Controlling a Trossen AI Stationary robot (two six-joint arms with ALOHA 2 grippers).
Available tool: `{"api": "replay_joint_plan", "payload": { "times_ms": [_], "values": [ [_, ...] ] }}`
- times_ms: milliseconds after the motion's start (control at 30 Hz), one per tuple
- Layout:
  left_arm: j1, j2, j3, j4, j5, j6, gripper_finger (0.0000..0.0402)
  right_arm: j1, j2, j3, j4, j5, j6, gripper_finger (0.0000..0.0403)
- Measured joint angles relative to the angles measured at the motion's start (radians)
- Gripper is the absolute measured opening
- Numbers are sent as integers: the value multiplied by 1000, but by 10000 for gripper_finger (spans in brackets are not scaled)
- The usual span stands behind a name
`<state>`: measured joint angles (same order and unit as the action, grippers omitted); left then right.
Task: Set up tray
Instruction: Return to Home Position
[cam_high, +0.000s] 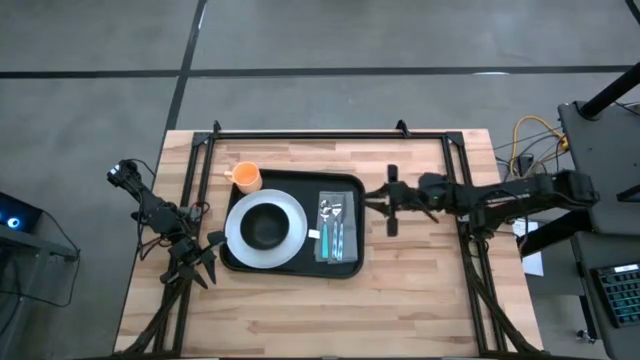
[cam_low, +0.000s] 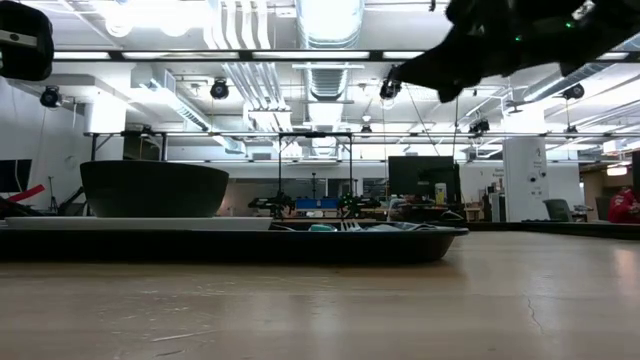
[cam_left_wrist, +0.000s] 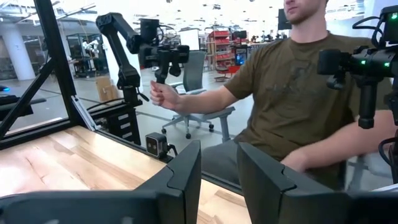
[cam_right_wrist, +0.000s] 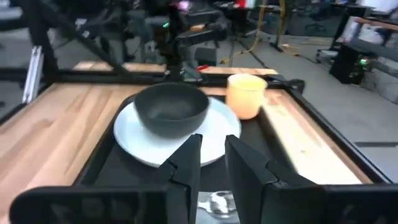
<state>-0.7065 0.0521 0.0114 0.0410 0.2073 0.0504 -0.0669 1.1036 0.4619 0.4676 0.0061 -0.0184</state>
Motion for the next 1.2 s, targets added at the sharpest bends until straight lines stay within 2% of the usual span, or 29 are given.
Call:
{"api": "replay_joint_plan", "payload": {
  "times_ms": [567, 867, 1100, 1200],
  "values": [
    [0, 0, 0, 0, 0, 0, 85, 12, -471, -250, -75, -17, -60, 63],
    [0, 0, 0, 0, 0, 0, 85, 12, -672, -245, -382, -18, -120, 63],
    [0, 0, 0, 0, 0, 0, 85, 12, -814, -278, -405, -196, -189, 63],
    [0, 0, 0, 0, 0, 0, 85, 12, -873, -297, -404, -221, -192, 63]
  ]
}}
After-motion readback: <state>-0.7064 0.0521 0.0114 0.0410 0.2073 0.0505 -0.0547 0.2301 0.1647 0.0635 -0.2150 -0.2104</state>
